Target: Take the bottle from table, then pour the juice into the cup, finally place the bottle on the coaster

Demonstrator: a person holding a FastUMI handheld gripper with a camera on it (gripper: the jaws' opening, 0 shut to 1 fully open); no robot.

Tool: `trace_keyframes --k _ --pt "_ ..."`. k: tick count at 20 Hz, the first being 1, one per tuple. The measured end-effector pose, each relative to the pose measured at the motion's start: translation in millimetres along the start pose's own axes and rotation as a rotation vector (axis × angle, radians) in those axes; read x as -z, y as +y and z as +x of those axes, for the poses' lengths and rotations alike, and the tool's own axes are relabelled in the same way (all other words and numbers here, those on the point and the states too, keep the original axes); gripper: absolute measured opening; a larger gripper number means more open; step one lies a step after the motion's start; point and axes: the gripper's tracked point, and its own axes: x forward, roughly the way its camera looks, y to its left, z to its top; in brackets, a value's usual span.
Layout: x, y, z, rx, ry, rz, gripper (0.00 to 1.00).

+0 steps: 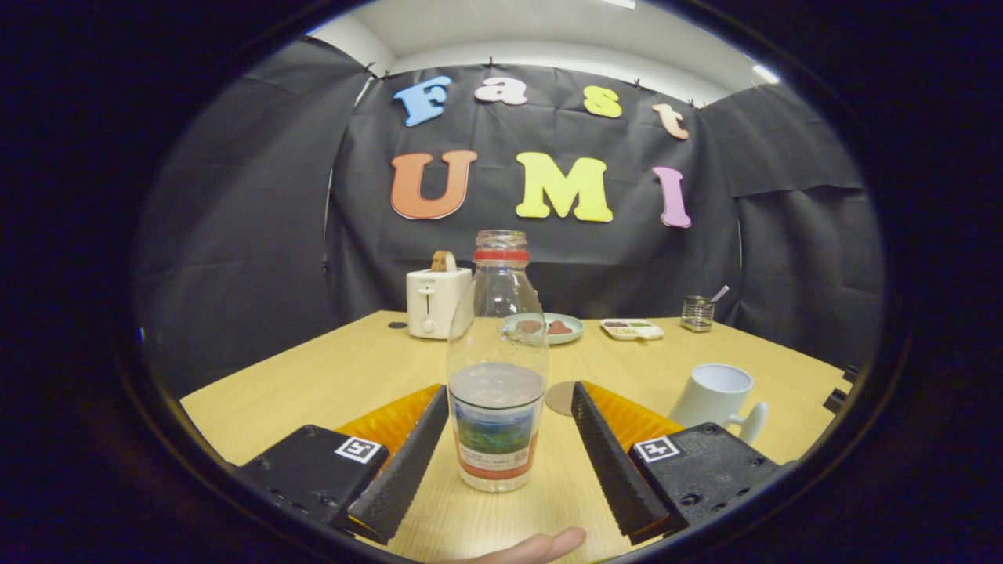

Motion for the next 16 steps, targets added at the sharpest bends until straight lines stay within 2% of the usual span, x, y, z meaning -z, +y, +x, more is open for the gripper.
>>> trace_keyframes --k 4,7,9,10,16 --pt "-11 8 18 -0.002 -0.039 -0.017 1.00" --pt "-25 1 32 0.041 -0.072 -0.017 1.00" --pt "-24 0 34 0.044 -0.044 -0.019 0.82" --pt "-34 -3 29 0.037 -0.058 -0.010 0.81" --pt "-67 -20 5 0.005 -0.073 0.164 0.80"
